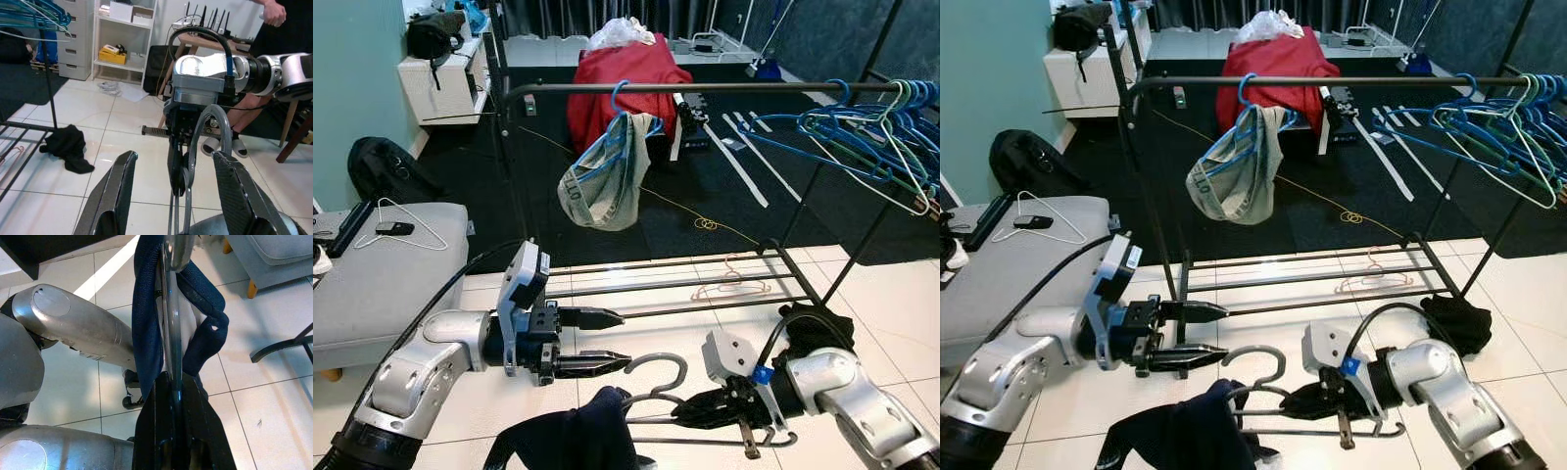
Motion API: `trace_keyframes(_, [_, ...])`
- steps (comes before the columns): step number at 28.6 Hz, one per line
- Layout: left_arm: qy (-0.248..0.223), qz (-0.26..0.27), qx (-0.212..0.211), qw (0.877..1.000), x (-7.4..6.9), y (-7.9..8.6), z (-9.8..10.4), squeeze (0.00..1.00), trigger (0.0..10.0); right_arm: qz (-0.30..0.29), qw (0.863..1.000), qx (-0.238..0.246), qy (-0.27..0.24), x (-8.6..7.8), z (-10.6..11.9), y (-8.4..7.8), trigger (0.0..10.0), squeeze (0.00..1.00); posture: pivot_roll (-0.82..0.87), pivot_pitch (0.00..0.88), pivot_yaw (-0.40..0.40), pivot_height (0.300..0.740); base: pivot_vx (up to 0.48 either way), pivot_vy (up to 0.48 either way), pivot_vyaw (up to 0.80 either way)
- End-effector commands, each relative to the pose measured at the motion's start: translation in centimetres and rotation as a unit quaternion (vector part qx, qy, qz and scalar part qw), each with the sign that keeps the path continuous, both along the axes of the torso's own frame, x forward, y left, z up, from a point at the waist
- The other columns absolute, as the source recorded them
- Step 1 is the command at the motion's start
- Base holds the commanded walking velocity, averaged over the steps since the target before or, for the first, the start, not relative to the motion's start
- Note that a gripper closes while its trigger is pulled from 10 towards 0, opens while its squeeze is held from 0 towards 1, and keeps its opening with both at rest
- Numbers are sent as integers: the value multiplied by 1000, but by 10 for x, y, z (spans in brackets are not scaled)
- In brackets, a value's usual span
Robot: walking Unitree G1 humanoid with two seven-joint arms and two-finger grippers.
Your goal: Hang hanger
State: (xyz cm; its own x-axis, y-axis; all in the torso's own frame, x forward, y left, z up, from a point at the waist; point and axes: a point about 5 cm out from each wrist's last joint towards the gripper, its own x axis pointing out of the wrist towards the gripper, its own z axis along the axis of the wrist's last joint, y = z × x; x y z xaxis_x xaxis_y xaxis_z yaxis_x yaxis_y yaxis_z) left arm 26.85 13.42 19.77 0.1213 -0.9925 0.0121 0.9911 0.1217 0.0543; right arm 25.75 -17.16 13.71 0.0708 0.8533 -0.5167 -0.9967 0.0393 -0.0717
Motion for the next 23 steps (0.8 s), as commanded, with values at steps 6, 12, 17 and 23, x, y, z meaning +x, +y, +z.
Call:
trace_keyframes(6, [11, -11, 0, 1000, -6, 1, -1, 0, 10000, -1, 1000, 0, -13, 3, 2, -1, 10000, 0, -104, 101, -35, 740, 0, 0, 0])
trace_keyframes(12, [7, 13, -15, 1000, -1, 1, -2, 0, 10000, 5, 1000, -1, -13, 3, 3, 0, 10000, 0, -107, 100, -36, 740, 0, 0, 0])
trace_keyframes(17, [-4, 90, -58, 994, 18, 14, 4, 0, 10000, 15, 1000, -8, -2, -1, -1, 1, 10000, 0, -108, 98, -35, 740, 0, 0, 0])
trace_keyframes(23, [2, 97, -79, 992, 21, 15, 5, 0, 10000, 11, 1000, -16, -4, 1, -4, -1, 10000, 0, -110, 103, -29, 740, 0, 0, 0])
